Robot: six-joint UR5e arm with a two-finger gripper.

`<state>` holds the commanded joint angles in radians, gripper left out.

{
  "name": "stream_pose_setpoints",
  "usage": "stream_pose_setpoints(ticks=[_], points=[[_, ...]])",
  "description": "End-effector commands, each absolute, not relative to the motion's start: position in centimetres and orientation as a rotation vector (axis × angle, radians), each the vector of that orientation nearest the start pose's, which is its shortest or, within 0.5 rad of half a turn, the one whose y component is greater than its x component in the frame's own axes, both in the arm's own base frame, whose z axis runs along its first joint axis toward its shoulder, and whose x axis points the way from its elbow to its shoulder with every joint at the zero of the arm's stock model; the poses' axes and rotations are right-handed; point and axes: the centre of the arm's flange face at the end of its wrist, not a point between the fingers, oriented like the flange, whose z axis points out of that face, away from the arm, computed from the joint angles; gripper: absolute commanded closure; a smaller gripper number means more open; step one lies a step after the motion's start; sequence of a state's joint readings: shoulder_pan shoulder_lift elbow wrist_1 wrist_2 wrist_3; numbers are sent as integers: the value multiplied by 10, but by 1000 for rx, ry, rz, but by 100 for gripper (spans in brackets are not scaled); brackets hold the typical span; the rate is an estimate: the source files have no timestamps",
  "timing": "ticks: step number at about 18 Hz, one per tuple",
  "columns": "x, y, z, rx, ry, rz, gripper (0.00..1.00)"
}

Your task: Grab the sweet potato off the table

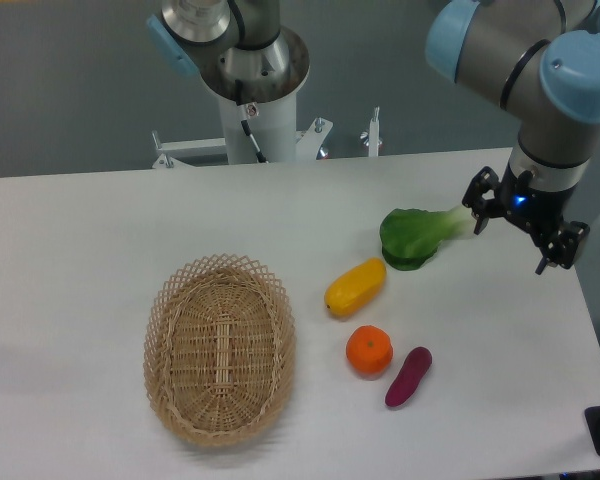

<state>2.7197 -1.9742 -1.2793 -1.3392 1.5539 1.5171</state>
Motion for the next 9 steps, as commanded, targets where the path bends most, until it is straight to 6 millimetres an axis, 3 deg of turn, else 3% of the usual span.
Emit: stream_pose_setpoints(ticks=[9], points=[[-552,397,419,-3030,564,154,0]])
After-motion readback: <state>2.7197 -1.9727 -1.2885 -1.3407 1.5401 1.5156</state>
